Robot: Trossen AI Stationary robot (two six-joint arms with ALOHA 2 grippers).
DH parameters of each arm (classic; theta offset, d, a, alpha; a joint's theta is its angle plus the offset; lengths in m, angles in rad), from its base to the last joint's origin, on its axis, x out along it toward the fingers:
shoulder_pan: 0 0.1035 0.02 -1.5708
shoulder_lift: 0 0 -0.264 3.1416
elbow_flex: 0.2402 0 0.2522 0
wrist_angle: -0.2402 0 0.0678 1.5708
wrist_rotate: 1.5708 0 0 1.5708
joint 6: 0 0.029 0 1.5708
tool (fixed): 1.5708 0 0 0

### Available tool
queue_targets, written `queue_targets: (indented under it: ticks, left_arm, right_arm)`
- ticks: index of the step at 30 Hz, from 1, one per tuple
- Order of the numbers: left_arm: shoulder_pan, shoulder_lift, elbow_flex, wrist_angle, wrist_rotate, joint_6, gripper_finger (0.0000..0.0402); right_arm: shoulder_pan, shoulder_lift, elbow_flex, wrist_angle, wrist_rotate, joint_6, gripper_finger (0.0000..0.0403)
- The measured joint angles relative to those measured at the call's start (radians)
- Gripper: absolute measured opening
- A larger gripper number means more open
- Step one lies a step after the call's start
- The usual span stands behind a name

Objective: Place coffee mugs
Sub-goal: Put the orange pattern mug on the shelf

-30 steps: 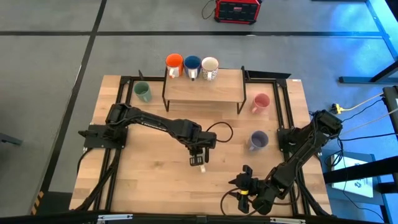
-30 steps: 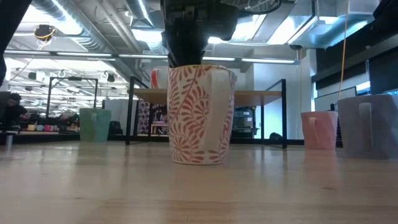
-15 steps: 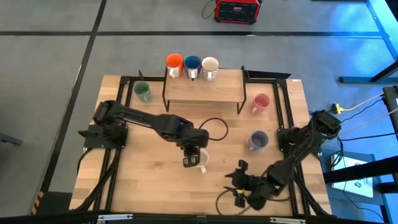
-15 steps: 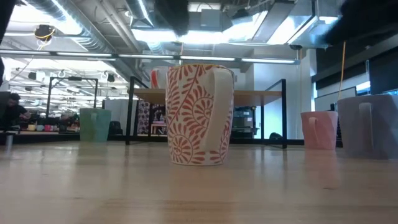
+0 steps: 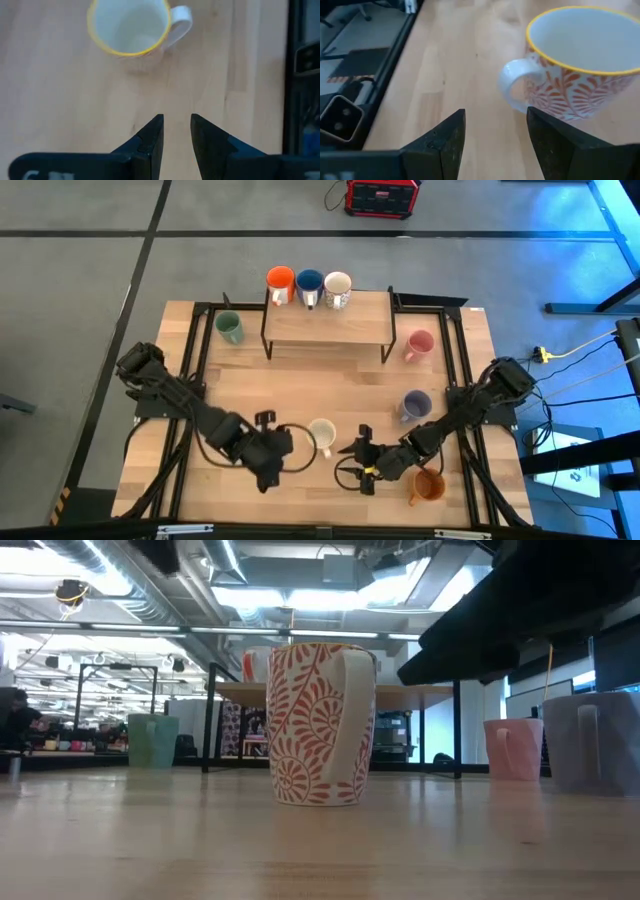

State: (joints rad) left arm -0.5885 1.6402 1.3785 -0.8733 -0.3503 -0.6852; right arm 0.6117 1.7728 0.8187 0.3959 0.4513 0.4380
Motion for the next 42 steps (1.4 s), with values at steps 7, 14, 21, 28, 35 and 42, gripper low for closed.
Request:
queue_targets:
  ticks: [7, 14, 21, 28, 35, 42]
  left_arm:
    - [0.013, 0.010, -0.238, 0.420, -0.040, -0.022, 0.0091]
    - [0.077, 0.009, -0.337, 0.574, -0.072, 0.005, 0.0091]
    - [0.117, 0.009, -0.402, 0.660, -0.054, 0.018, 0.0091]
    - [0.136, 0.009, -0.409, 0.705, -0.051, 0.045, 0.0091]
    - [0.149, 0.009, -0.409, 0.746, -0.032, 0.086, 0.0091]
    - [0.149, 0.009, -0.409, 0.757, -0.025, 0.094, 0.0091]
  right_arm:
    - [-0.009, 0.061, -0.010, 0.105, 0.000, -0.058, 0.0198]
    - [-0.047, 0.121, -0.011, 0.185, 0.008, -0.081, 0.0198]
    - [-0.069, 0.130, -0.011, 0.242, -0.025, -0.129, 0.0198]
    - [-0.069, 0.130, -0.010, 0.257, -0.043, -0.130, 0.0198]
    - [-0.075, 0.170, 0.008, 0.273, -0.019, -0.133, 0.0198]
    - [-0.076, 0.242, 0.067, 0.301, -0.007, -0.138, 0.0198]
